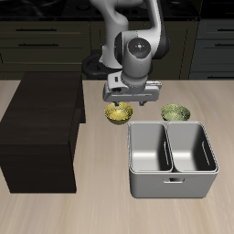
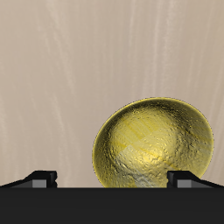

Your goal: Place the yellow bowl on top of the shelf

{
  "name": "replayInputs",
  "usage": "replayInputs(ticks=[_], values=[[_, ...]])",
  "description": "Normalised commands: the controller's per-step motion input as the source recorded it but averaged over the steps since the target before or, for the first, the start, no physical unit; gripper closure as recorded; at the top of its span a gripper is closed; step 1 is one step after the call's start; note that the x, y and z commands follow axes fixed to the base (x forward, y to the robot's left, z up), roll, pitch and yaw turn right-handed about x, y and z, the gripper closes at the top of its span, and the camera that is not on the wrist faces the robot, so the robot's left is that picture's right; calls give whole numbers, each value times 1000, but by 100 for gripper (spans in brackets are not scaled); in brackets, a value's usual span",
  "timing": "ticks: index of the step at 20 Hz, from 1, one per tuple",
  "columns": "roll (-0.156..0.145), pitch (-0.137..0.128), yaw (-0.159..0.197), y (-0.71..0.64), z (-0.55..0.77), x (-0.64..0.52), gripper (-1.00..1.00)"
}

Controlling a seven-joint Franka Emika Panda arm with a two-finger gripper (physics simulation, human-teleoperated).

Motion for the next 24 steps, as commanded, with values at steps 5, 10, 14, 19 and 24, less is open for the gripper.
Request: replayInputs(ticks=[5, 10, 14, 19, 24], values=[[5, 36, -1, 25, -241, -10, -100], [-8, -12, 21, 34, -167, -34, -100], [18, 42, -16, 33, -215, -14, -100], [10, 29, -14, 12, -143, -15, -100], [45, 38, -26, 19, -158, -24, 100]])
